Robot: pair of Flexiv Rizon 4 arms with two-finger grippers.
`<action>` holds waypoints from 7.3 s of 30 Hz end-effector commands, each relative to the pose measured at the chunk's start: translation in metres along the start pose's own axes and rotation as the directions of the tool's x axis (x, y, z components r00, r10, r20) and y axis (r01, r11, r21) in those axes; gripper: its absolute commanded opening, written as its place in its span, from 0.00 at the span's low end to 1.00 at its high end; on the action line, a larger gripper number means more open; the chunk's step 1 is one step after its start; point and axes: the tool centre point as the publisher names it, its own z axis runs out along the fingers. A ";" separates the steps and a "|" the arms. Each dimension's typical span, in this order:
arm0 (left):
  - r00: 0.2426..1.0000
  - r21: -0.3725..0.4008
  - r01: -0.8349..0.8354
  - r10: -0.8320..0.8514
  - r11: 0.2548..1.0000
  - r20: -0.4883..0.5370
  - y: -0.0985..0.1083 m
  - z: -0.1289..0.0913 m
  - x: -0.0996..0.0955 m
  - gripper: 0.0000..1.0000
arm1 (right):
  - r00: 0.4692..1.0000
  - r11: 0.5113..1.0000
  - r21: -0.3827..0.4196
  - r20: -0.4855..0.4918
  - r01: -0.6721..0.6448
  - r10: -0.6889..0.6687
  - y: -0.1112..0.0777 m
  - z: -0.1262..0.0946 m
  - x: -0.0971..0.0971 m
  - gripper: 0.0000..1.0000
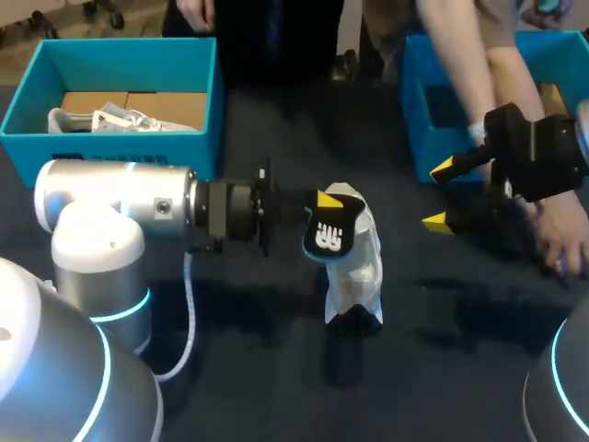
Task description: Take the shoe out of the shoebox, open the shoe tongue, remove and reinsert the insole, then place the shoe into the shoebox
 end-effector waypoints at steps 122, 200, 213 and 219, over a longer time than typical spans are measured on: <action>0.855 0.064 0.511 -0.514 0.857 0.070 0.028 0.010 0.090 0.00 | 0.945 0.904 0.277 -0.052 0.325 -0.324 -0.085 0.122 -0.031 1.00; 0.952 0.125 0.267 -0.282 0.955 0.121 0.063 0.048 0.088 0.00 | 0.962 0.926 0.261 -0.053 0.274 -0.269 -0.099 0.138 -0.031 1.00; 0.970 0.066 0.218 -0.224 0.974 0.093 0.083 0.054 0.095 0.00 | 0.962 0.926 0.261 -0.053 0.274 -0.269 -0.099 0.138 -0.031 1.00; 0.971 0.041 0.222 -0.225 0.974 0.086 0.098 0.056 0.099 0.00 | 0.962 0.926 0.261 -0.053 0.274 -0.269 -0.099 0.138 -0.031 1.00</action>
